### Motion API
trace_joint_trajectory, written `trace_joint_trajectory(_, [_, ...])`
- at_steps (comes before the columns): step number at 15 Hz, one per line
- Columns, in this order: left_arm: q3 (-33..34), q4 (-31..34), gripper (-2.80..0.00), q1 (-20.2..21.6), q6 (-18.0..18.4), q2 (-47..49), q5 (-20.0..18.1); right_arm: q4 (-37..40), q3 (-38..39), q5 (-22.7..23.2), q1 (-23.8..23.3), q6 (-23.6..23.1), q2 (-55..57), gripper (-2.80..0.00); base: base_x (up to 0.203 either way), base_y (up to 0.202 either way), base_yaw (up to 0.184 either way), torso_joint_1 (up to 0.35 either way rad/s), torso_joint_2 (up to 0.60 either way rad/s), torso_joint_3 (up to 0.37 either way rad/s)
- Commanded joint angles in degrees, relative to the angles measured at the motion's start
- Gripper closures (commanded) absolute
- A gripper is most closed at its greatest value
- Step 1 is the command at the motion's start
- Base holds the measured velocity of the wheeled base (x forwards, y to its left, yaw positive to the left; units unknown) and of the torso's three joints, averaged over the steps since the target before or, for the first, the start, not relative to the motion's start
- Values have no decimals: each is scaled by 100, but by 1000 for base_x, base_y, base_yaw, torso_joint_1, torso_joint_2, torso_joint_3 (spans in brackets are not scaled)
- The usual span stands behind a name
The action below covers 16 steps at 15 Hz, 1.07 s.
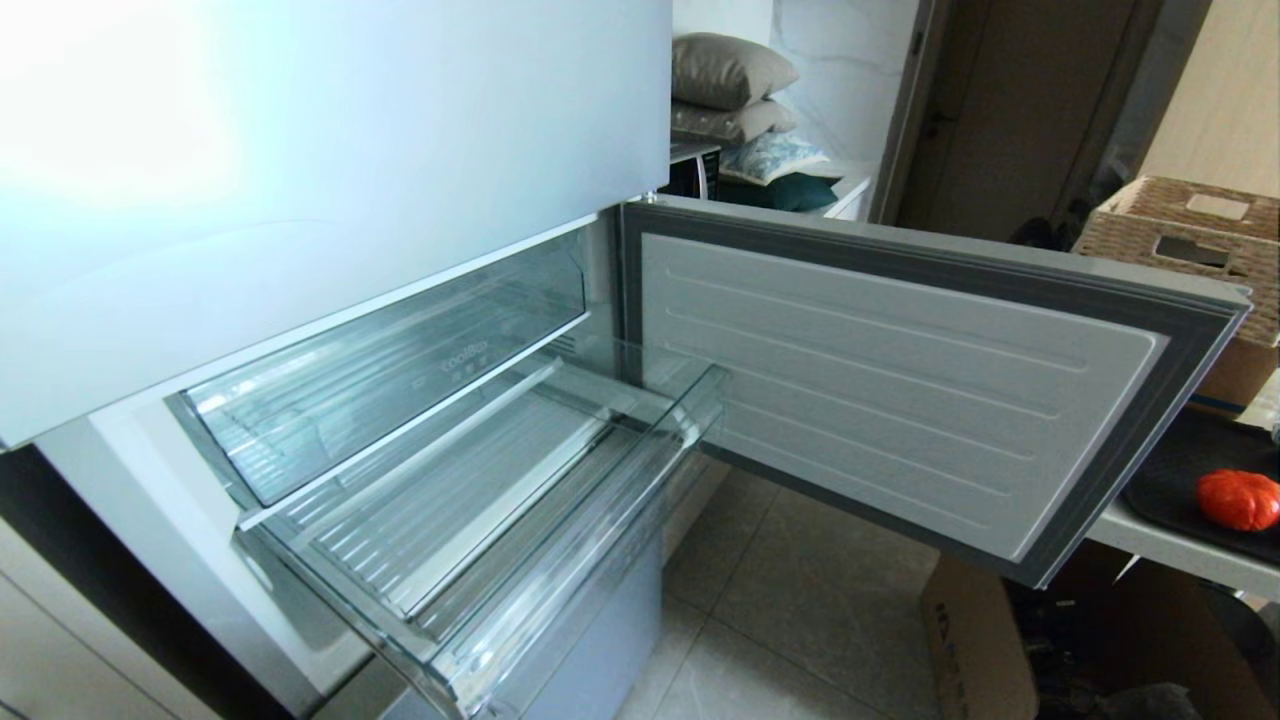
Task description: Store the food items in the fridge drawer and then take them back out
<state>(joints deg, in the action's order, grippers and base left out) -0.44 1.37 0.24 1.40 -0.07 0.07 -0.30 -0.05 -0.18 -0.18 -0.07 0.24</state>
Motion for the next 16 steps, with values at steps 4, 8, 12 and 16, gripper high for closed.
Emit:
trace_joint_trajectory(4, [0, -5, 0, 2, -17, 7, 1, 21, 14, 1, 1, 7, -32, 0, 0, 0, 0, 0, 0, 0])
trace_joint_trajectory(8, [0, -5, 0, 2, -17, 7, 1, 21, 14, 1, 1, 7, -32, 0, 0, 0, 0, 0, 0, 0])
trace_joint_trajectory(12, [0, -5, 0, 8, -17, 7, 1, 21, 14, 1, 1, 16, -32, 0, 0, 0, 0, 0, 0, 0])
trace_joint_trajectory(16, [0, -5, 0, 2, -17, 7, 1, 21, 14, 1, 1, 7, -32, 0, 0, 0, 0, 0, 0, 0])
